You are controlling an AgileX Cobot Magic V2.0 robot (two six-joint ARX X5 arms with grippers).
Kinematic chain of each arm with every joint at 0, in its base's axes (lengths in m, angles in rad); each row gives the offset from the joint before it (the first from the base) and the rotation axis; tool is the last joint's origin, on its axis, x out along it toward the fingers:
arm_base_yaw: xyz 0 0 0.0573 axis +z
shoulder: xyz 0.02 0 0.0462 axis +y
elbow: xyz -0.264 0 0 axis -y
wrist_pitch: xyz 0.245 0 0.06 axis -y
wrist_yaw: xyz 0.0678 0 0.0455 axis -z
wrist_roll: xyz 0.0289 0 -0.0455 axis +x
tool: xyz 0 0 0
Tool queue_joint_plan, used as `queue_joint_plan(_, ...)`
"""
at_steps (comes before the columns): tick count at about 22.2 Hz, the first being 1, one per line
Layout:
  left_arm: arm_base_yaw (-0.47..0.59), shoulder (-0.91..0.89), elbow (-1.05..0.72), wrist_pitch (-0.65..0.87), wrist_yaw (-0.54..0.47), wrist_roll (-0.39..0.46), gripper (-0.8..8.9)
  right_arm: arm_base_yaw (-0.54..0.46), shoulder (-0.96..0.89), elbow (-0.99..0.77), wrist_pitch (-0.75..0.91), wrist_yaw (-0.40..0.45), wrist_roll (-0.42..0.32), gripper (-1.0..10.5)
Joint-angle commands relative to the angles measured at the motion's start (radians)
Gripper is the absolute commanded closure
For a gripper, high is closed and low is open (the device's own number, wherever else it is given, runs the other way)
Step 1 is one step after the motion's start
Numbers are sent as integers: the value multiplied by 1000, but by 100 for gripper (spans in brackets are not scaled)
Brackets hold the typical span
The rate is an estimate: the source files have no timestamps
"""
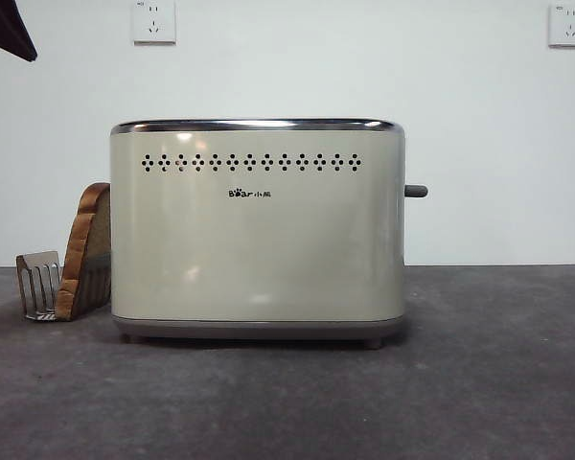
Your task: Pick up a slice of bread from the rack,put the bread on the toaster,press the button
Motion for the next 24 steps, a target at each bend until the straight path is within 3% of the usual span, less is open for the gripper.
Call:
queue_joint_plan(1,-4,80,113,-93,3,-2,817,1,35,38,6,-80,6,947)
queue_joint_plan(8,-50,317,416,-319,-7,26,818,31,85,158,-4,-116,6,947)
queue_joint_plan(12,-103,454,566,-440,-125,39,817,101,86,205,-4,-116,7,946)
queue_joint_plan(14,-119,518,620,-498,-139,39,791,142,86,216,-2,-115,7,946)
queue_joint_plan(15,-124,541,636,-513,-139,39,724,155,86,217,-2,-108,7,946)
queue_joint_plan(18,-131,590,644,-507,-141,30,283,194,86,217,-14,-104,7,946)
queue_joint_plan(20,-131,615,644,-506,-144,23,215,212,86,217,-27,-103,7,946)
queue_joint_plan(24,-131,655,644,-503,-166,21,215,224,86,217,-43,-91,6,946)
